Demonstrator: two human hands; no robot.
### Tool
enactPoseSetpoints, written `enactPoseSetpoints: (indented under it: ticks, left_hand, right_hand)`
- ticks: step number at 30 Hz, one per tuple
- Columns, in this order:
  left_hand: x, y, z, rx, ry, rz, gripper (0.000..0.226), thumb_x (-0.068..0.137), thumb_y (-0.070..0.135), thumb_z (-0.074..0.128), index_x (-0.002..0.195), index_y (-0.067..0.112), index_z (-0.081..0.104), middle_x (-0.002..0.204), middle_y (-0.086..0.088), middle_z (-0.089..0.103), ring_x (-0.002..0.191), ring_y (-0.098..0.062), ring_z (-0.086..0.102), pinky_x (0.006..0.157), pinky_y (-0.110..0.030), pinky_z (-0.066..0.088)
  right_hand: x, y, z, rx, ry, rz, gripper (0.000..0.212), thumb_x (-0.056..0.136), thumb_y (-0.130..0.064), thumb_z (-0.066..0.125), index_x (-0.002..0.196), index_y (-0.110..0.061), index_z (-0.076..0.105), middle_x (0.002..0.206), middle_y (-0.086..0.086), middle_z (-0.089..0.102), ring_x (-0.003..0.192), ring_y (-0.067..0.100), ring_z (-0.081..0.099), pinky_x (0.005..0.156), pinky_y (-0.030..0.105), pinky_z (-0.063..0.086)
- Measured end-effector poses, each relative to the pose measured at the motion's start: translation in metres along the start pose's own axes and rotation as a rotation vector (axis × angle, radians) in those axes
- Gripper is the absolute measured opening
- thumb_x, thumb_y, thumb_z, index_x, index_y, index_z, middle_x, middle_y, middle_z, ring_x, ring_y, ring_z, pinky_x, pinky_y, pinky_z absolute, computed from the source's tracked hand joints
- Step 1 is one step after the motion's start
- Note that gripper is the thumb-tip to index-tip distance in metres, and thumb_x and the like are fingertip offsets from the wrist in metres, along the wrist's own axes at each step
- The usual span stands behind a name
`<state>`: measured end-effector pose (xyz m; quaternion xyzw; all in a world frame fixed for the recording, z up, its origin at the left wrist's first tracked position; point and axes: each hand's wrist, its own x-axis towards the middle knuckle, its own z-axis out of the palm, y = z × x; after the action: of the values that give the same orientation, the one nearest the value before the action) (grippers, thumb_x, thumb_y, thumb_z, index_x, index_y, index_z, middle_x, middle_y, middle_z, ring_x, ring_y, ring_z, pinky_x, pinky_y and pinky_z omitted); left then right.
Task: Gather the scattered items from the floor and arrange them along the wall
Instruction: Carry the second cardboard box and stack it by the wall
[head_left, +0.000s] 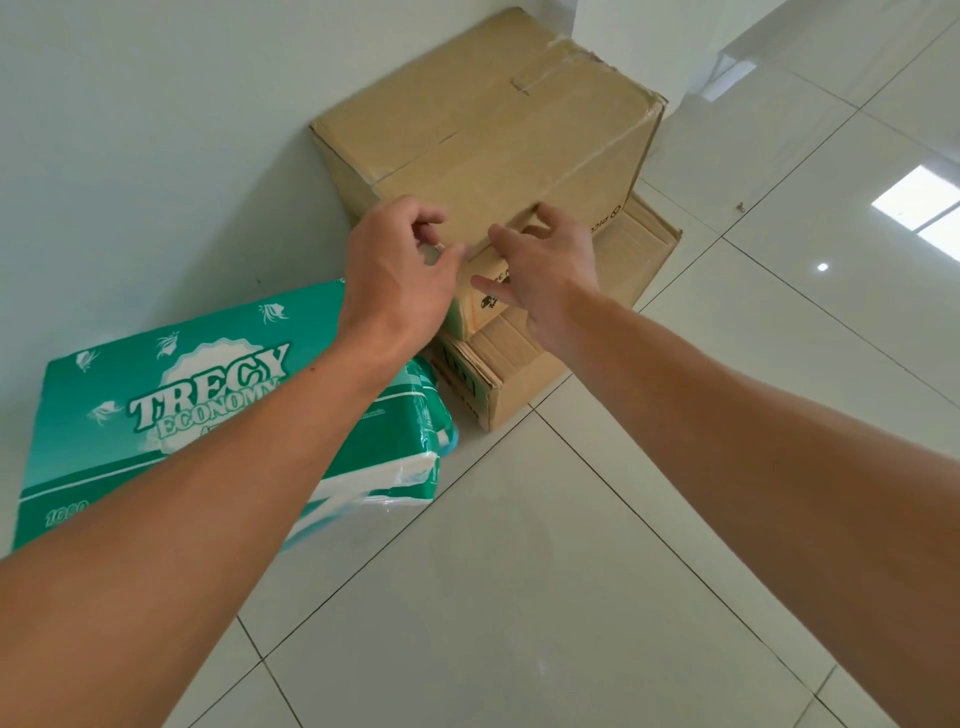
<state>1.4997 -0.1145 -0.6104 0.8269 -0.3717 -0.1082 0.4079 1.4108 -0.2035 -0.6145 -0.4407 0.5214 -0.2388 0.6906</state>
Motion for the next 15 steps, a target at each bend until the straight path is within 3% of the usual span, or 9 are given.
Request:
enactPoseSetpoints:
  ticks: [3,5,8,10,15]
  left_hand:
    - [-0.01,-0.002,-0.001,0.049,0.041,0.026,0.034,0.089,0.028,0.072,0.121,0.017,0.065,0.108,-0.002,0.061,0.095,-0.009,0.06,0.077,-0.013,0.051]
    - [-0.016,0.001,0.002,0.115,0.029,0.046,0.033,0.091,0.031,0.069,0.121,0.019,0.064,0.114,-0.001,0.055,0.1,-0.009,0.056,0.076,-0.007,0.042]
    - [-0.021,0.009,0.008,0.159,-0.02,0.064,0.033,0.093,0.034,0.065,0.122,0.02,0.062,0.12,-0.001,0.051,0.106,-0.013,0.053,0.087,-0.023,0.05]
    - [-0.024,0.018,0.016,0.19,-0.054,0.104,0.031,0.093,0.035,0.064,0.121,0.021,0.062,0.12,-0.001,0.051,0.107,-0.014,0.054,0.09,-0.032,0.053]
    - [-0.045,0.047,0.061,0.257,-0.156,0.211,0.028,0.092,0.034,0.065,0.117,0.022,0.063,0.114,0.0,0.053,0.106,-0.016,0.055,0.088,-0.029,0.048]
  right_hand:
    - [-0.001,0.009,-0.005,-0.027,-0.026,0.022,0.044,0.097,-0.011,0.066,0.139,-0.009,0.054,0.117,0.005,0.06,0.104,0.022,0.068,0.068,0.036,0.065]
    - [-0.001,0.014,-0.016,-0.06,-0.063,0.061,0.043,0.099,-0.011,0.062,0.141,-0.006,0.052,0.117,0.007,0.062,0.109,0.022,0.066,0.071,0.04,0.065]
    - [0.002,0.02,-0.04,-0.143,-0.088,0.078,0.055,0.102,-0.018,0.058,0.153,-0.009,0.039,0.129,0.006,0.059,0.111,0.02,0.061,0.08,0.044,0.063]
    - [0.002,0.027,-0.066,-0.17,-0.055,0.059,0.054,0.103,-0.022,0.057,0.153,-0.01,0.039,0.133,0.004,0.06,0.108,0.016,0.062,0.09,0.046,0.06]
    - [0.001,0.056,-0.163,-0.307,0.06,-0.024,0.055,0.099,-0.034,0.057,0.149,-0.015,0.046,0.143,0.0,0.056,0.126,0.019,0.056,0.106,0.047,0.049]
